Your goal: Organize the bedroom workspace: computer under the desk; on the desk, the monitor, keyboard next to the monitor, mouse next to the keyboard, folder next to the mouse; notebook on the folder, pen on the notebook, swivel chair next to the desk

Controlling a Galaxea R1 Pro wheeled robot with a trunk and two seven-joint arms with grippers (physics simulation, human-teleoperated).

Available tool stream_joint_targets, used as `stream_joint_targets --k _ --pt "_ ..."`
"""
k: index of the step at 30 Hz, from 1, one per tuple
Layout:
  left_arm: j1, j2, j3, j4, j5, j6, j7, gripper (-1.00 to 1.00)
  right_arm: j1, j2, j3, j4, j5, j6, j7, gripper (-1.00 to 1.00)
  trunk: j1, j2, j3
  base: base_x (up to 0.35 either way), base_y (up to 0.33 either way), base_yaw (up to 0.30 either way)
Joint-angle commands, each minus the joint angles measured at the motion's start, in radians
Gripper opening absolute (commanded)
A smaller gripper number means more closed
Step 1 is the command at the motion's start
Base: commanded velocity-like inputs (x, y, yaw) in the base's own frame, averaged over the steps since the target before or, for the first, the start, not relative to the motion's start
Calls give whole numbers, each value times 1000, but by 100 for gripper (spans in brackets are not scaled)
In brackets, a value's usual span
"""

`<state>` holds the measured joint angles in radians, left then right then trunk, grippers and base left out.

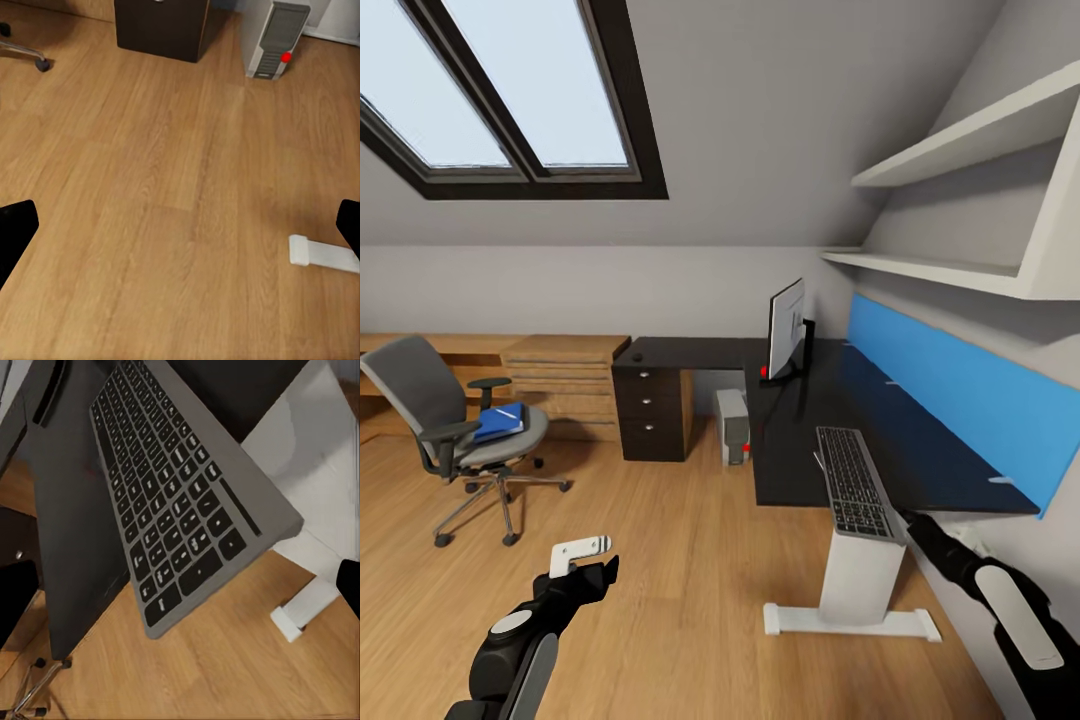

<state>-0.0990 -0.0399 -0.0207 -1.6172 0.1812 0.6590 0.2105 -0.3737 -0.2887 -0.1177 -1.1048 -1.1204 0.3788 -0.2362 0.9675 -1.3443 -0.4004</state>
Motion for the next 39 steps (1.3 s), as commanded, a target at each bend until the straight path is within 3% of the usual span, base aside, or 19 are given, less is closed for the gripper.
stream_joint_targets --k 1,3,7,8,11,13,14,15,17,20,39 --pt "-1 0 -1 -1 10 4 9 100 -1 2 -17 20 -9 3 8 100 4 -8 -4 0 0 0" --pt "-1 0 -2 -1 10 4 9 100 -1 6 -46 77 -8 0 75 100 12 -22 -11 0 0 0" --pt "-1 0 -2 -1 11 4 9 100 -1 8 -61 125 -9 -20 127 100 27 -50 -23 0 0 0" --pt "-1 -1 -3 -1 11 4 9 100 -1 9 -64 222 -10 -66 232 100 31 -57 -26 0 0 0" --pt "-1 -1 -4 -1 11 4 9 100 -1 9 -65 262 -10 -79 323 100 42 -78 -36 0 0 0" --pt "-1 -1 -4 -1 11 4 9 100 -1 10 -92 333 -14 -96 456 100 50 -92 -42 0 0 0" --pt "-1 -1 -4 -1 11 4 9 100 -1 10 -98 348 -17 -99 482 100 54 -99 -45 0 0 0" --pt "-1 -1 -4 -1 11 4 9 100 -1 17 -119 402 -84 -108 571 100 58 -106 -48 0 0 0" --pt "-1 -1 -4 -1 11 4 9 100 -1 21 -122 411 -129 -111 585 100 65 -120 -55 0 0 0" --pt "-1 -1 -5 -1 11 4 9 100 -1 22 -122 414 -154 -111 590 100 77 -141 -64 0 0 0" --pt "-1 -2 -6 -1 11 4 9 100 -1 37 -126 368 -171 -100 607 100 150 -274 -123 0 0 0"
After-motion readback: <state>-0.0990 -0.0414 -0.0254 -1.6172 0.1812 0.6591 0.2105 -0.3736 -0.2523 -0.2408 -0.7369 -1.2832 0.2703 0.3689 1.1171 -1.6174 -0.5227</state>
